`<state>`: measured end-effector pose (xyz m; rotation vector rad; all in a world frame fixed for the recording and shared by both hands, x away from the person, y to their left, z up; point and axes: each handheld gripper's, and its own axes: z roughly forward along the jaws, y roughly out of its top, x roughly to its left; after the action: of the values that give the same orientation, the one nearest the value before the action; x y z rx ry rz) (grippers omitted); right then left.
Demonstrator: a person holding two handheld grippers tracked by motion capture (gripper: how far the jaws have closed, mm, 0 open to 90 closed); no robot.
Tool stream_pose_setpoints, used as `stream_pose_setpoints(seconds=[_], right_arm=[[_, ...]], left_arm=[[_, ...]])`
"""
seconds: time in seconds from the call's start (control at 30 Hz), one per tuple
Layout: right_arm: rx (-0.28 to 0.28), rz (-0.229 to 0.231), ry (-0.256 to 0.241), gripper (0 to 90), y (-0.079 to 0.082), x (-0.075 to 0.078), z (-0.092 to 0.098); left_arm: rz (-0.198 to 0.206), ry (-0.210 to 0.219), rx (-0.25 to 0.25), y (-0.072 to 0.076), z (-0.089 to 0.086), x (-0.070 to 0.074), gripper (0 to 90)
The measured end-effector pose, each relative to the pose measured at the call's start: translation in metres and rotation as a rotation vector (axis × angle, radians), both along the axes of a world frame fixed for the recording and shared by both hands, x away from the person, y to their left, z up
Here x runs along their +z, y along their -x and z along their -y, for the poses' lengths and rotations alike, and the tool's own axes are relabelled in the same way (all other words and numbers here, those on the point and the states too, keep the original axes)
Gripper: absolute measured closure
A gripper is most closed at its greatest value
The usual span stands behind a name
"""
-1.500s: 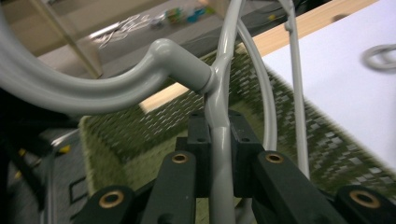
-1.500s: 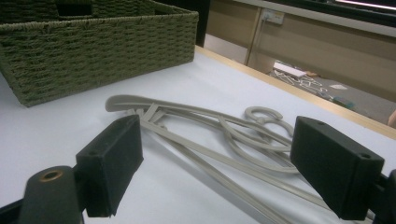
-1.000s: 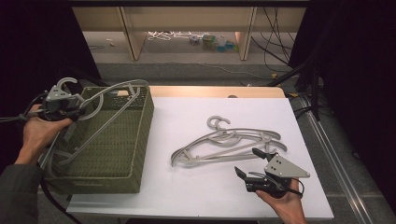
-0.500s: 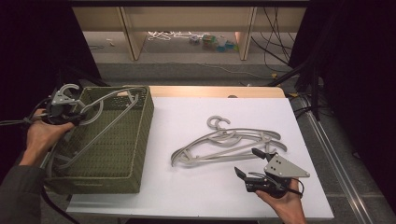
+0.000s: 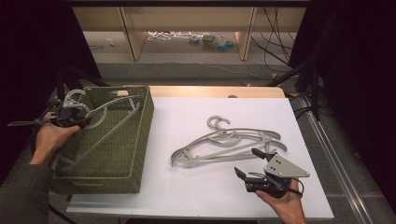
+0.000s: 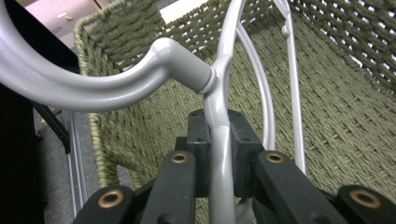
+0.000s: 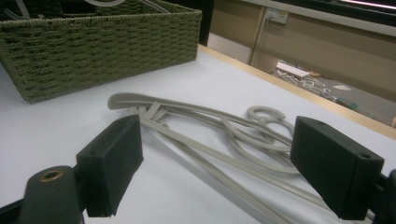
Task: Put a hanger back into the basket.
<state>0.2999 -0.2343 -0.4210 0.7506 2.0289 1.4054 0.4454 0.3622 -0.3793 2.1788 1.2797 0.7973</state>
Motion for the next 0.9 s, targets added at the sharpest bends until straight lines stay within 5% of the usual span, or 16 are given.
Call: stream_pose_setpoints(seconds=[0.43, 0.7, 0.73, 0.83, 0.9], right_arm=[[0.009, -0.012, 0.005, 18.0, 0.001, 0.001, 0.001], [0.01, -0.011, 0.006, 18.1, 0.001, 0.001, 0.001], [0.009, -0.008, 0.001, 18.1, 0.001, 0.001, 0.001], [0.008, -0.013, 0.003, 18.1, 0.001, 0.001, 0.001], [0.01, -0.012, 0.007, 18.2, 0.001, 0.001, 0.001]], left_arm=[[-0.095, -0.01, 0.034, -0.011, -0.003, -0.025, 81.2], [-0.108, -0.001, 0.022, -0.015, -0.012, -0.031, 80.2], [-0.123, 0.003, 0.055, -0.013, -0.01, -0.031, 76.9], [-0.131, -0.035, 0.043, -0.013, -0.013, -0.03, 73.0], [-0.124, -0.016, 0.097, -0.012, -0.014, -0.029, 60.0]])
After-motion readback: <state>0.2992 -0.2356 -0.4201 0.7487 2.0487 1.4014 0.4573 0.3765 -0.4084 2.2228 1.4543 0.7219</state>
